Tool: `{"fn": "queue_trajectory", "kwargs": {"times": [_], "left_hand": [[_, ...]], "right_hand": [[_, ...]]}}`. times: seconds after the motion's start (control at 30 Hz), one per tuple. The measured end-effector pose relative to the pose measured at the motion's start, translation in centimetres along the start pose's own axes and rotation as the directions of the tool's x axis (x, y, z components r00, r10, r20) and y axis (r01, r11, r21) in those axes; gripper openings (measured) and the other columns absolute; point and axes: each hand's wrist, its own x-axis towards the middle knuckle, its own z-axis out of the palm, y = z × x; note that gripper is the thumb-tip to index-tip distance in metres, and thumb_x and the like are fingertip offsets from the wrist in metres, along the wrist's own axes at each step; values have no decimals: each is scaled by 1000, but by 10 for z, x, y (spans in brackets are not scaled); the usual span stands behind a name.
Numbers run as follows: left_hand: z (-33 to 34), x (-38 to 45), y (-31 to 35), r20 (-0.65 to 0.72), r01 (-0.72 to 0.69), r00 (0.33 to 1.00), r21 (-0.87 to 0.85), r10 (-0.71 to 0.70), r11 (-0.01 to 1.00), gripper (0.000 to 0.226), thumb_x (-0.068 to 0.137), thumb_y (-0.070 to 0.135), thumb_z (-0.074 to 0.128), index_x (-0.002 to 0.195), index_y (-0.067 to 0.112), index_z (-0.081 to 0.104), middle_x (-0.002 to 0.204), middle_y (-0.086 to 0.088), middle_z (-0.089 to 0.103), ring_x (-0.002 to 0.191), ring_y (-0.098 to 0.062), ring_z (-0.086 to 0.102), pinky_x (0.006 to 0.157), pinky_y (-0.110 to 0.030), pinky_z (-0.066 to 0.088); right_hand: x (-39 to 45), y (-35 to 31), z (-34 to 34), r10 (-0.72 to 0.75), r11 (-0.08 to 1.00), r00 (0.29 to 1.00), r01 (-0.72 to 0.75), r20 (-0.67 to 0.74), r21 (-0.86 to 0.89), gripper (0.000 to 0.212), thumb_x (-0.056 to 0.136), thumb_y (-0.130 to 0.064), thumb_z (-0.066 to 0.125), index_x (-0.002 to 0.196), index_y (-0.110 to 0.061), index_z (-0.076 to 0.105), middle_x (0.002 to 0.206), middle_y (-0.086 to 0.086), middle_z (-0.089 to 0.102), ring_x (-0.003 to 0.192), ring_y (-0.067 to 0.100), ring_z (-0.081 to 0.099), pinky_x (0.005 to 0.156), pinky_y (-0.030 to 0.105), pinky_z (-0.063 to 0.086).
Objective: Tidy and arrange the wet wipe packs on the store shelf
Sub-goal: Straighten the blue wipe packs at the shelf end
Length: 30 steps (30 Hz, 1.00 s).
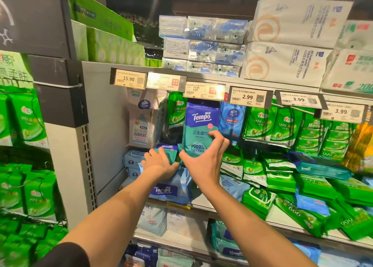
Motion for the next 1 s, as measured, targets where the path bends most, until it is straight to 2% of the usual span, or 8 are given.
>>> {"fn": "queue_trajectory", "kwargs": {"times": [0.3, 0.57, 0.67, 0.8, 0.9, 1.0], "left_hand": [[-2, -3, 1, -9, 1, 1000, -17, -1, 1000, 80, 80, 72, 48, 136, 17, 29, 135, -16, 37, 124, -35, 37, 98, -46, 36], [0, -4, 0, -22, -10, 1000, -14, 10, 1000, 79, 82, 70, 47, 136, 16, 29, 136, -17, 36, 125, -36, 35, 100, -48, 35], [3, -3, -1, -45, -19, 999, -20, 18, 1000, 78, 81, 70, 47, 134, 16, 31, 135, -17, 37, 124, -36, 36, 99, -48, 35], [4, -2, -2, -52, -20, 998, -10, 20, 1000, 78, 80, 71, 46, 133, 16, 32, 134, -17, 38, 123, -36, 36, 98, -48, 36], [6, -2, -2, -66, -22, 998, -3, 21, 1000, 78, 80, 71, 45, 134, 16, 32, 134, -16, 38, 122, -36, 37, 97, -48, 36], [6, -2, -2, -66, -26, 997, -7, 25, 1000, 77, 80, 71, 45, 133, 16, 32, 133, -17, 38, 122, -36, 37, 97, -48, 36]], "right_hand": [[7, 14, 5, 39, 997, 998, -36, 47, -66, 84, 54, -24, 82, 119, -28, 30, 115, -4, 26, 107, 20, 42, 81, 29, 46], [16, 25, 19, 50, 987, 997, -39, 65, -158, 86, 56, -25, 84, 123, -24, 29, 120, 5, 30, 110, 27, 41, 85, 29, 42], [22, 29, 25, 20, 954, 994, 13, 108, -299, 92, 59, -33, 83, 130, -21, 27, 120, 9, 30, 107, 31, 41, 87, 39, 44], [31, 30, 34, 59, 904, 990, 1, 126, -427, 93, 61, -51, 83, 127, -21, 25, 124, 15, 35, 109, 36, 39, 86, 47, 42], [33, 31, 37, 58, 917, 991, -4, 122, -400, 90, 62, -64, 79, 121, -22, 25, 124, 15, 36, 108, 35, 39, 85, 47, 43], [37, 29, 35, -9, 942, 998, 27, 56, -333, 81, 70, -67, 72, 119, -21, 28, 123, 15, 36, 109, 36, 39, 85, 50, 46]]}}
